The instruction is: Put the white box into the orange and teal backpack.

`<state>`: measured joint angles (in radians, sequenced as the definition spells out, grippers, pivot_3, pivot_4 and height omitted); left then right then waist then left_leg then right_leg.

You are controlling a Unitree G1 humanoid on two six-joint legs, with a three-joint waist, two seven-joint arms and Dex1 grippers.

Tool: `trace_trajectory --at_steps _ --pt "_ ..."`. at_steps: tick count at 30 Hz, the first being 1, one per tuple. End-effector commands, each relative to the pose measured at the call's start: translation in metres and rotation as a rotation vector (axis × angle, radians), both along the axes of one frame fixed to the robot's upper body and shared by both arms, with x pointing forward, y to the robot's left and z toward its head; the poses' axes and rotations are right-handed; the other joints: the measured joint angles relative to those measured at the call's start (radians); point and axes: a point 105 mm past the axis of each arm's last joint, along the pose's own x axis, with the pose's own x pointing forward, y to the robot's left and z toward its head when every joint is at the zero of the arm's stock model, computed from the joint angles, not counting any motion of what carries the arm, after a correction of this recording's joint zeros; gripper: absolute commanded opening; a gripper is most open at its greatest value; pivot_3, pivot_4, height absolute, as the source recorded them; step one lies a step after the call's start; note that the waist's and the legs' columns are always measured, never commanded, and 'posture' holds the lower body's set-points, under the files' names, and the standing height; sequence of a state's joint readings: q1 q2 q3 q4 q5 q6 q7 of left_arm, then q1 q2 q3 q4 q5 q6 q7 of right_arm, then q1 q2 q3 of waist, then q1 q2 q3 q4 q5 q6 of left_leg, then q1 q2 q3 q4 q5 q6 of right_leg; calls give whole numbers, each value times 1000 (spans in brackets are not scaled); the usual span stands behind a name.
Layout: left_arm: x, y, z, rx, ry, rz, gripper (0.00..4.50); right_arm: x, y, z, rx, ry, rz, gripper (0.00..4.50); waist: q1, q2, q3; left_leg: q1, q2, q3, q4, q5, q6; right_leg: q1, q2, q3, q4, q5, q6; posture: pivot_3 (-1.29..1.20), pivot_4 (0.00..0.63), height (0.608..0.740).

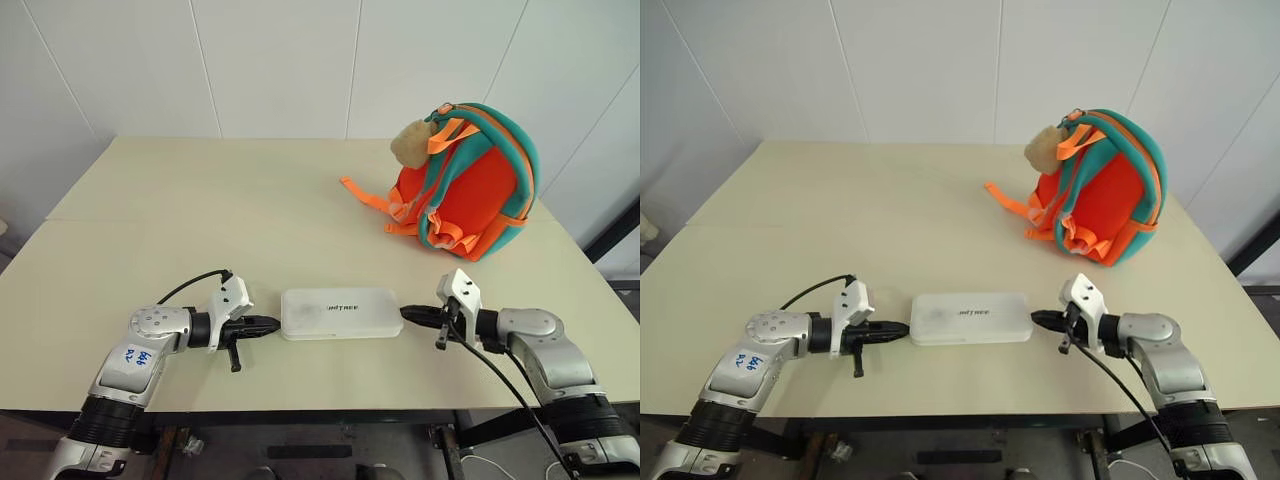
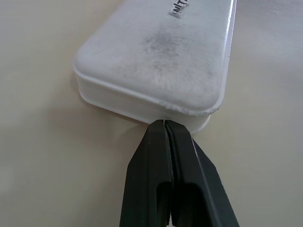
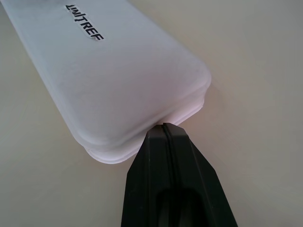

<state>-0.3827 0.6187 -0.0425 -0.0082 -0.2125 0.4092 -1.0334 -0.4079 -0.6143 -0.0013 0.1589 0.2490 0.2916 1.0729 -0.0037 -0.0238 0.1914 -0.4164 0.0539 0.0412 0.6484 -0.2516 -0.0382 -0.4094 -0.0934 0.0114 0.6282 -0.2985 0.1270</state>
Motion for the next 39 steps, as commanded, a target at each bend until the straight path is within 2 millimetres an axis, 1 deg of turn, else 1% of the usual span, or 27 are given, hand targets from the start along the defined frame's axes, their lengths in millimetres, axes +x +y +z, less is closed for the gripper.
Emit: trace_trajectory --at_steps 1,3,5,6,10,11,15,16,18,20,22,24,26,27,29,30,33,36,39 --pt "-6 -13 10 -38 -13 -38 205 -6 9 3 12 -9 50 170 0 0 0 0 0 0 0 0 0 0 0 0 0 0 0 0 150 740" --pt "-5 -9 11 -29 -10 -7 590 -4 4 3 -1 -18 18 562 0 0 0 0 0 0 0 0 0 0 0 0 0 0 0 0 150 740" --pt "-7 -4 11 -13 12 1 1176 -5 2 3 2 -5 21 1206 0 0 0 0 0 0 0 0 0 0 0 0 0 0 0 0 150 740" --pt "-8 1 11 1 34 10 1477 -4 -3 5 11 -2 4 1518 -1 0 0 0 0 0 -1 0 0 0 0 0 0 0 0 0 150 740" --pt "-7 28 13 44 57 87 2675 0 -20 18 59 15 -57 2910 -3 0 0 0 0 0 -1 0 0 0 0 0 0 0 0 0 150 740" --pt "-6 36 13 48 67 109 2944 0 -24 21 61 25 -67 3149 -2 0 0 0 0 0 -1 0 0 0 0 0 0 0 0 0 150 740" --pt "-4 51 15 13 122 143 4156 -7 -29 27 53 71 -50 4462 -1 0 0 1 0 0 -1 0 0 0 0 0 0 0 0 0 150 740" --pt "-6 53 14 -2 159 137 4462 -10 -29 29 43 81 -39 4500 0 0 0 1 0 0 -1 0 0 1 0 0 0 0 -1 0 150 740" --pt "-12 56 12 -46 329 153 4488 -20 -24 33 43 134 0 4500 1 0 0 1 0 0 -1 0 0 0 0 0 0 0 -1 0 150 740" --pt "-16 50 18 -155 481 153 4488 -32 -15 36 44 184 54 4500 0 0 0 0 0 -1 -1 0 0 0 0 0 -1 0 -1 0 150 740" --pt "-15 43 26 -247 561 148 4488 -39 -7 35 39 222 87 4500 0 0 0 0 0 -1 -1 0 0 0 0 0 0 0 -1 0 150 740" --pt "-12 34 27 -318 647 152 4488 -39 -2 33 35 239 81 4500 0 0 0 0 0 -1 -1 0 0 0 0 0 0 0 -1 0 150 740" --pt "-11 28 24 -322 694 166 4488 -40 3 30 33 253 96 4500 0 0 0 0 0 -1 0 0 0 1 0 0 0 0 -1 0 150 740" --pt "-10 21 21 -344 745 176 4488 -38 5 28 29 255 95 4500 0 0 0 0 0 -2 0 0 0 0 0 0 0 0 0 0 150 740" --pt "-15 3 18 -380 848 145 4488 -35 9 23 19 262 94 4500 0 0 0 0 0 -2 0 0 0 0 0 0 0 0 0 0 150 740" --pt "-17 -3 16 -384 883 142 4488 -33 10 21 14 264 91 4500 0 0 0 0 -1 -2 0 0 0 0 0 0 0 0 0 0 150 740" --pt "-16 -10 5 -382 934 190 4488 -29 12 16 3 269 91 4500 -1 0 0 0 -1 -2 0 0 0 0 0 0 0 0 0 0 150 740" --pt "-15 -14 -1 -405 976 224 4488 -27 15 15 11 271 105 4500 0 0 0 1 -1 -2 0 0 0 1 0 0 0 0 0 0 150 740" --pt "-16 -21 -5 -399 987 230 4488 -25 25 17 28 245 130 4500 0 0 0 3 -1 -2 0 0 0 3 0 0 0 0 0 0 150 740"
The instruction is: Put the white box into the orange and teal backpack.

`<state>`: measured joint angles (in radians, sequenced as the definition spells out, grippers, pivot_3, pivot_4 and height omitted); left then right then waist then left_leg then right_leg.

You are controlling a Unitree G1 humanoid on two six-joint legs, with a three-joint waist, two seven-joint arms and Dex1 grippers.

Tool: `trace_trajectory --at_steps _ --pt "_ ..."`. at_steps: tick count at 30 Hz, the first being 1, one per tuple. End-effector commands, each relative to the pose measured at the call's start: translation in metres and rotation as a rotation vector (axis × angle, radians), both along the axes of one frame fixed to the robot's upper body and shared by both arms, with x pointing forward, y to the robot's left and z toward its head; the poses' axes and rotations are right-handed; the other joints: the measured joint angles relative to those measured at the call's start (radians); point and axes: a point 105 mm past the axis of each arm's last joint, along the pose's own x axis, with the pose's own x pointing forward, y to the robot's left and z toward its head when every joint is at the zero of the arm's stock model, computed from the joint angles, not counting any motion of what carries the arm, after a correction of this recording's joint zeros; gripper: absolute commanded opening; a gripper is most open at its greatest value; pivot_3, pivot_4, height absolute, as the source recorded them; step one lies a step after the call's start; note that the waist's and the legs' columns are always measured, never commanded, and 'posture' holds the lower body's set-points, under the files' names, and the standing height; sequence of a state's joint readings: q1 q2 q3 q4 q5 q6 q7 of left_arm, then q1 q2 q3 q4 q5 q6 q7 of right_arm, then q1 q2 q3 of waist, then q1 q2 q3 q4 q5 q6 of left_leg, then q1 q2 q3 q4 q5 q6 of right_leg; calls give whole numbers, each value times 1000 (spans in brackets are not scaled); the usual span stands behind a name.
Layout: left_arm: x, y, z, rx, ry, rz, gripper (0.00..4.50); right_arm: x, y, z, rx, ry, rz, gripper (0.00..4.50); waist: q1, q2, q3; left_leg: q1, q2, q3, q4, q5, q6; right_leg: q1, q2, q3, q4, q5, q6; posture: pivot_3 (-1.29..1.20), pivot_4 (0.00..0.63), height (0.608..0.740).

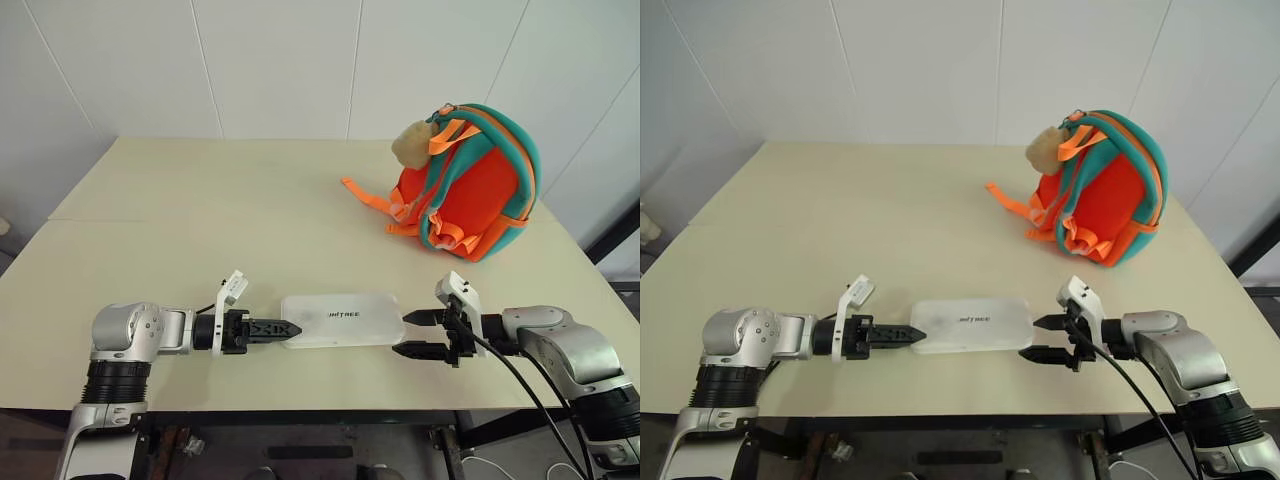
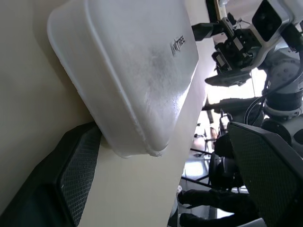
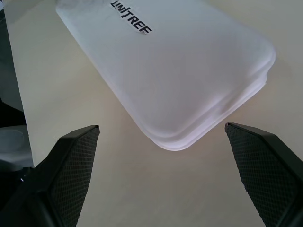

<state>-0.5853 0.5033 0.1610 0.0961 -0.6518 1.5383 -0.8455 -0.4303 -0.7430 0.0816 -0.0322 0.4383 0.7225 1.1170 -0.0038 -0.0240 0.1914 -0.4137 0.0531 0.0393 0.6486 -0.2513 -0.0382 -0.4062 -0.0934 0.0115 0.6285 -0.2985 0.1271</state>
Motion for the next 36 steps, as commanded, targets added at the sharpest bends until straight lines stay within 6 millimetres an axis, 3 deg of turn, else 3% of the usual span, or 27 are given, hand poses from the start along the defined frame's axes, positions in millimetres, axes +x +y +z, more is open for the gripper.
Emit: trace_trajectory --at_steps 1,4,9,18,28,35,36 --pt "-2 -5 -12 37 49 11 4488 2 15 12 33 -65 47 4500 1 0 0 2 0 0 0 0 0 2 0 0 0 0 0 0 150 740" --pt "4 -2 -21 102 40 56 4488 1 21 11 40 -71 66 4500 1 0 0 10 0 -1 -1 0 0 12 0 -1 -3 0 0 0 150 740" --pt "14 12 -21 122 56 132 4488 1 12 5 14 -75 53 4500 0 0 0 12 -2 -2 -1 1 0 15 -1 -1 -3 0 -1 0 150 740" --pt "22 -6 -12 -52 178 133 4488 4 16 1 17 -101 53 4500 0 0 0 12 -2 -2 -1 8 1 15 -2 -1 -6 2 -10 0 150 740" --pt "-1 -12 -16 -76 269 -16 4488 -3 9 -7 -12 -107 49 4500 -1 0 0 11 -3 -3 -6 5 0 13 -3 -2 -8 5 -2 0 150 740" --pt "-2 -16 -16 -82 292 -23 4488 -6 4 -10 -23 -110 41 4500 0 0 0 10 -3 -2 -6 1 -1 13 -3 -2 -9 2 -2 0 150 740" --pt "-2 -16 -16 -84 294 -23 4310 -6 4 -10 -23 -110 40 4500 0 0 0 10 -3 -2 -6 1 0 13 -3 -2 -9 2 -2 0 150 740"
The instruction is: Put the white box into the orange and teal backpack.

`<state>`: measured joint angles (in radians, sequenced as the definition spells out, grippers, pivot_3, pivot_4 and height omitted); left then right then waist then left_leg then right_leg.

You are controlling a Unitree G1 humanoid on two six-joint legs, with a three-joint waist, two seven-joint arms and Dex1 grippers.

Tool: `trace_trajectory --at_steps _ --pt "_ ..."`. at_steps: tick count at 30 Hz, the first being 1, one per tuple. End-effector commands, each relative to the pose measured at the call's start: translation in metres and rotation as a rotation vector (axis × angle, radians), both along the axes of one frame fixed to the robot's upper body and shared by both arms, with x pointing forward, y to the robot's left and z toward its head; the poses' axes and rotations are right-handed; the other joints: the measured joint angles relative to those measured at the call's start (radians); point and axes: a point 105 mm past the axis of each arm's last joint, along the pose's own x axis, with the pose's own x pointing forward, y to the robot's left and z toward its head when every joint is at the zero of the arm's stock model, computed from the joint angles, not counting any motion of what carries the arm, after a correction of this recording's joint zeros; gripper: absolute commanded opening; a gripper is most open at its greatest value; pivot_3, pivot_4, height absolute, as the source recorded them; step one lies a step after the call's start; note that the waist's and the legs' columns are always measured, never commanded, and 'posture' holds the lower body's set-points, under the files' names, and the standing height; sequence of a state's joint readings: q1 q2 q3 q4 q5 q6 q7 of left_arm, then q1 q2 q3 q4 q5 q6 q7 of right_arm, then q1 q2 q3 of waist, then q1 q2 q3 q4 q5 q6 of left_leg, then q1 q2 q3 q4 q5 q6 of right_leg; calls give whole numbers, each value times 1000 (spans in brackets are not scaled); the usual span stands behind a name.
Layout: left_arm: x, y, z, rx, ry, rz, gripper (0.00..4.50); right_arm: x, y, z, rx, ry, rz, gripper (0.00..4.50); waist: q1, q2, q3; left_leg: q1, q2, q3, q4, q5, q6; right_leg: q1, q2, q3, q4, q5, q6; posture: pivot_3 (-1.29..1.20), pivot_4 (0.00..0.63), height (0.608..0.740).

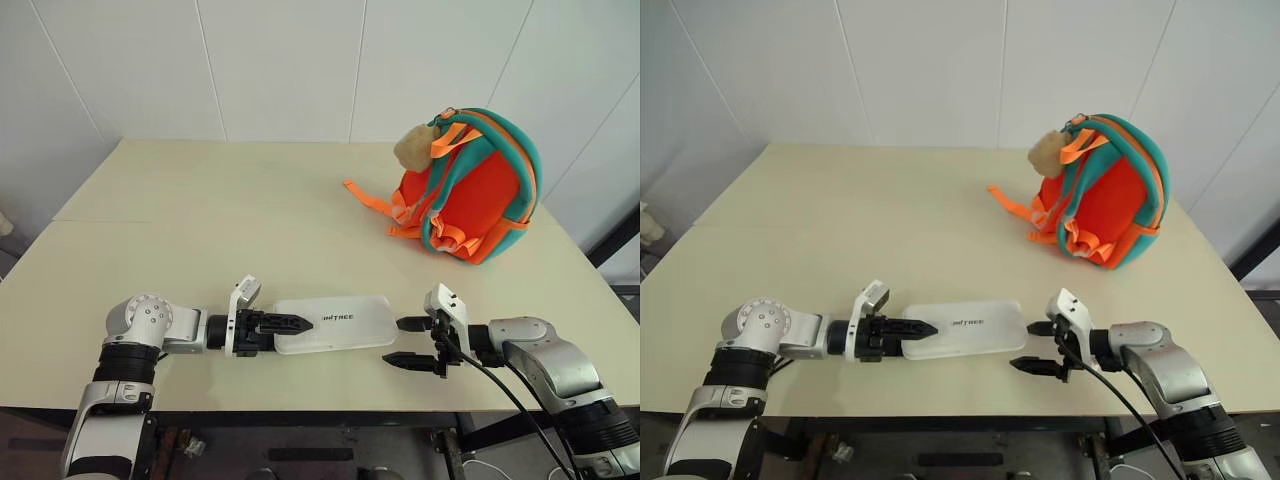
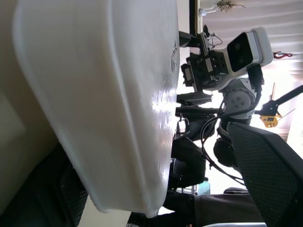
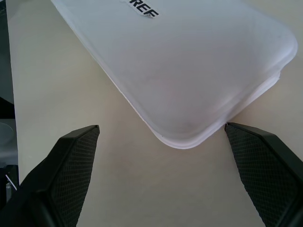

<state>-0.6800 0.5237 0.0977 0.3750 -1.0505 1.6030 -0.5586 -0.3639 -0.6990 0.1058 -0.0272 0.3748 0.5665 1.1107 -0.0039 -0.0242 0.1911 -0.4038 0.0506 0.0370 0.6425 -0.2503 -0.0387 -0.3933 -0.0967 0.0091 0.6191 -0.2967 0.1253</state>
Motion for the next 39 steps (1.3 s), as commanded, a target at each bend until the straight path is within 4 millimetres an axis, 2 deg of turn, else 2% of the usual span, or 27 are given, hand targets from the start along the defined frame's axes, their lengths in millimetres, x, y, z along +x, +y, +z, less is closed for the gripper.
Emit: trace_trajectory --at_steps 1,3,8,11,16,21,26,28,32,39 --pt "-3 -2 -13 22 59 11 4104 -2 -4 7 -7 -38 2 4500 0 0 0 0 0 0 0 0 0 0 0 0 0 0 0 0 150 740" --pt "-1 -2 -15 26 59 33 3650 -2 -4 7 -7 -38 1 4500 0 0 0 0 0 0 1 0 0 0 0 0 0 0 0 0 150 740" --pt "5 -3 -17 27 43 97 2054 -4 -5 7 -5 -36 1 4500 0 0 0 0 0 0 1 0 0 0 0 0 0 0 0 0 150 740" --pt "5 -6 -18 8 34 116 1443 -5 -4 7 0 -37 2 4500 0 0 0 0 0 0 2 0 0 1 0 -1 0 0 0 0 150 740" --pt "7 -6 -6 -24 -36 142 1386 -1 -8 16 25 -78 -52 4500 1 0 0 0 0 0 2 0 0 1 0 -1 0 0 0 0 150 740" --pt "20 16 17 -16 -208 222 1386 21 -42 60 84 -210 -283 4500 -3 0 0 -1 0 0 2 0 -1 0 0 0 -1 0 0 0 150 740" --pt "25 51 22 71 -314 275 1386 52 -81 113 116 -360 -561 4500 -22 0 0 -1 1 0 -2 0 -2 -2 0 -1 -1 -1 -4 0 150 740" --pt "26 59 21 87 -322 288 1386 64 -91 126 113 -396 -655 4500 -24 0 0 -1 1 1 -5 0 -2 -2 -1 -1 -2 -3 -8 0 150 740" --pt "28 61 20 87 -333 286 1386 91 -85 148 233 -415 -741 4500 -26 0 0 0 1 1 -12 1 -2 -3 -1 -1 -5 -2 -5 0 150 740" --pt "24 49 21 60 -356 250 1386 140 -58 149 306 -387 -771 4500 -24 0 0 -3 1 3 -14 2 -4 -5 0 -1 -8 -1 -3 0 150 740"
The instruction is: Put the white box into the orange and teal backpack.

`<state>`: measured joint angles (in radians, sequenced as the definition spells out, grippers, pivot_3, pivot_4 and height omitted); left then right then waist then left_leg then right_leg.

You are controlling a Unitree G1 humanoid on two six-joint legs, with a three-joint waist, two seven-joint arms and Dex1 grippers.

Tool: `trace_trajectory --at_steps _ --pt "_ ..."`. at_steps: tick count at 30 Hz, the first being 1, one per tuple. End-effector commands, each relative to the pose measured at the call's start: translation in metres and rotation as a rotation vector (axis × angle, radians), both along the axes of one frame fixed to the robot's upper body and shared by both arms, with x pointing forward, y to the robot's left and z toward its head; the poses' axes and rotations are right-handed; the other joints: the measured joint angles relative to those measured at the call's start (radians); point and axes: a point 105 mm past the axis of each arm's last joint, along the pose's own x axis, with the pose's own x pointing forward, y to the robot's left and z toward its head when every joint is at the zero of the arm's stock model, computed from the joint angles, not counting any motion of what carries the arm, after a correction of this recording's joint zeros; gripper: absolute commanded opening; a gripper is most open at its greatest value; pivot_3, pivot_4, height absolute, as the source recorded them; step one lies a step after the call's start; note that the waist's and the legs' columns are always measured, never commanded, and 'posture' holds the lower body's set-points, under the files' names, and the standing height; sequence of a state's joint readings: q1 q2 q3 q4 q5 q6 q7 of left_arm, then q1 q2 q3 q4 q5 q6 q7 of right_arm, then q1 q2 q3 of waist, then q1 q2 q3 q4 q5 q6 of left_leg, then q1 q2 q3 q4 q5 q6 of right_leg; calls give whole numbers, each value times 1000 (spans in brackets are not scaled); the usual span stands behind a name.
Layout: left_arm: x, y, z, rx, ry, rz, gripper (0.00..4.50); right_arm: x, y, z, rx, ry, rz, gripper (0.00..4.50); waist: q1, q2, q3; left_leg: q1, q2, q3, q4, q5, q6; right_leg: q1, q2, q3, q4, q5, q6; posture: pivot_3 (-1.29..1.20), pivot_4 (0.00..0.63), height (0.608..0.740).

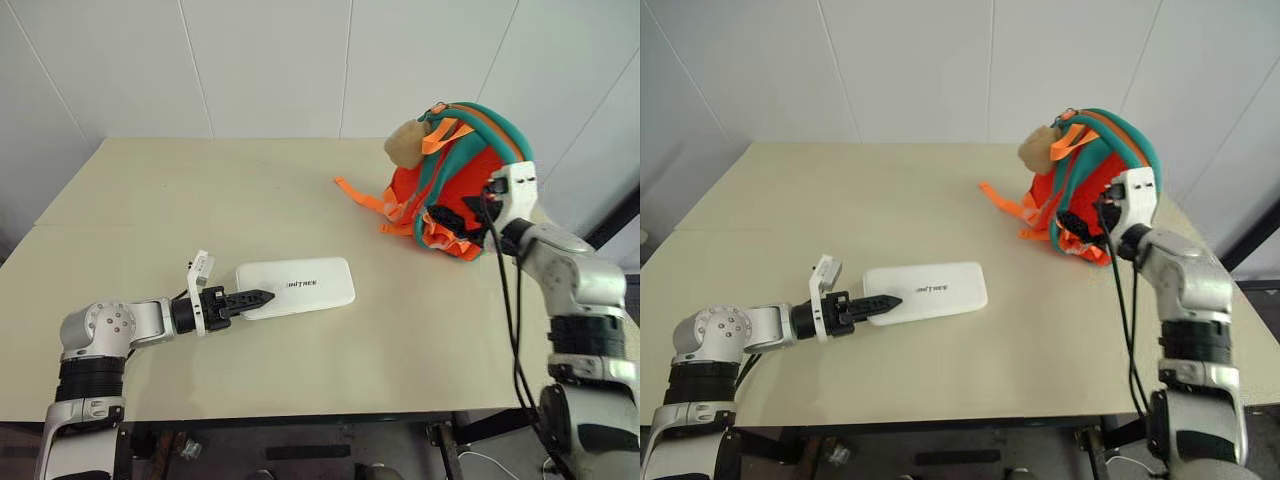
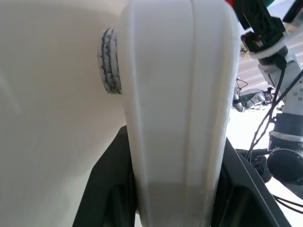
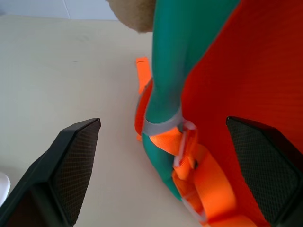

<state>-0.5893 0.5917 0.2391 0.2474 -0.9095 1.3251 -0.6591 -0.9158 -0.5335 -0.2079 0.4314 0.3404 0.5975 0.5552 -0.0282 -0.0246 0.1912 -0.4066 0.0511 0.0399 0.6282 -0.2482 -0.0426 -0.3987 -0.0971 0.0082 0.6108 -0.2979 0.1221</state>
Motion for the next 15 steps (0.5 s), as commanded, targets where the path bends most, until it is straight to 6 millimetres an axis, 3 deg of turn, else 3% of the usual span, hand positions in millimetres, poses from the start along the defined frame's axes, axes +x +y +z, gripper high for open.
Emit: trace_trajectory --at_steps 1,6,10,13,15 --pt "-2 1 -2 29 -8 8 1386 21 2 11 -20 -61 -50 4500 0 0 0 0 0 0 0 0 0 0 0 0 -1 0 0 0 150 740" --pt "-4 10 -4 23 -9 58 1386 45 11 17 3 -113 -114 4500 -4 0 0 -1 0 1 -1 0 -1 0 0 0 0 1 1 0 150 740" --pt "-5 9 -5 11 -9 71 1386 53 16 18 -7 -143 -177 4500 -8 0 0 -1 0 1 -2 1 -2 0 0 0 0 0 1 0 150 740" --pt "-5 7 -5 4 -15 75 1386 55 29 19 33 -168 -154 3875 -11 0 0 0 0 1 -2 1 -2 0 0 0 0 1 1 0 150 740" --pt "-4 8 -2 -3 -31 92 1386 53 47 27 88 -217 -67 3216 -12 0 0 0 0 1 -2 1 -3 0 0 0 1 1 2 0 150 740"
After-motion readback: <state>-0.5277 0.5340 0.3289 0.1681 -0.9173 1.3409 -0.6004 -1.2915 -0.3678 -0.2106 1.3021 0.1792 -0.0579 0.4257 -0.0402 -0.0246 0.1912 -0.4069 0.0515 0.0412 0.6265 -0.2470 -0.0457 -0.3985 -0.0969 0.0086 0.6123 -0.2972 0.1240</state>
